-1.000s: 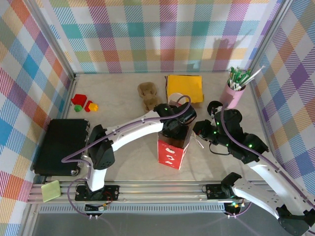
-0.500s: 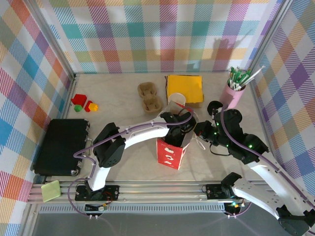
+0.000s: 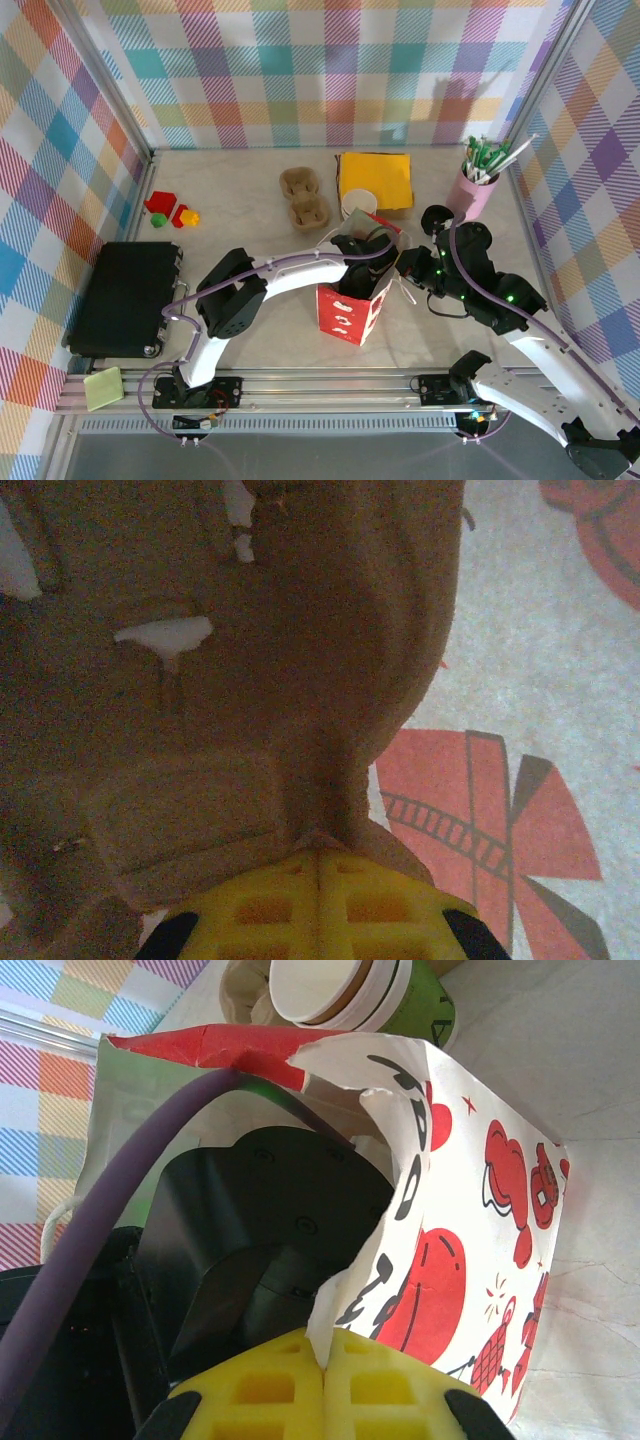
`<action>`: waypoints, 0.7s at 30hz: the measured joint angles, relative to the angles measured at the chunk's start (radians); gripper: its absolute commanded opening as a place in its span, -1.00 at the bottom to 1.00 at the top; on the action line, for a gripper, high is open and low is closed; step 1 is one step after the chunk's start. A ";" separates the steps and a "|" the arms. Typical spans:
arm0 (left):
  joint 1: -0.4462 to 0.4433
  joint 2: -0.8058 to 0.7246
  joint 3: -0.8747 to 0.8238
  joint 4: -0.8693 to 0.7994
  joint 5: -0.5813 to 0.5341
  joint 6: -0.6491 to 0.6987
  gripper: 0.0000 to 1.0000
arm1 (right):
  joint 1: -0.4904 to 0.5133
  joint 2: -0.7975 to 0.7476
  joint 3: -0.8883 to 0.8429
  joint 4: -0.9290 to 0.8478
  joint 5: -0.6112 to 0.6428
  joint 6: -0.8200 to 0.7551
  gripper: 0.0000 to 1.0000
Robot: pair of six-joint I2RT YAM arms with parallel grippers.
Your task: Pack the takeout coffee
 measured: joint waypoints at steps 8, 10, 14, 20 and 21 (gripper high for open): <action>0.000 0.003 0.011 -0.010 0.002 0.004 -0.91 | 0.000 0.002 0.000 0.001 0.003 0.000 -1.00; 0.000 0.003 0.024 -0.030 -0.003 0.007 -0.90 | 0.000 0.003 0.000 0.001 0.003 0.000 -1.00; 0.000 -0.006 0.056 -0.086 -0.027 0.012 -0.86 | 0.000 0.011 0.001 0.001 0.003 -0.001 -1.00; 0.000 -0.118 0.108 -0.135 -0.047 0.010 -0.83 | 0.000 0.016 0.001 0.001 0.000 -0.001 -1.00; 0.000 -0.143 0.113 -0.142 -0.052 0.005 -0.82 | 0.000 0.016 0.001 0.002 0.000 -0.001 -1.00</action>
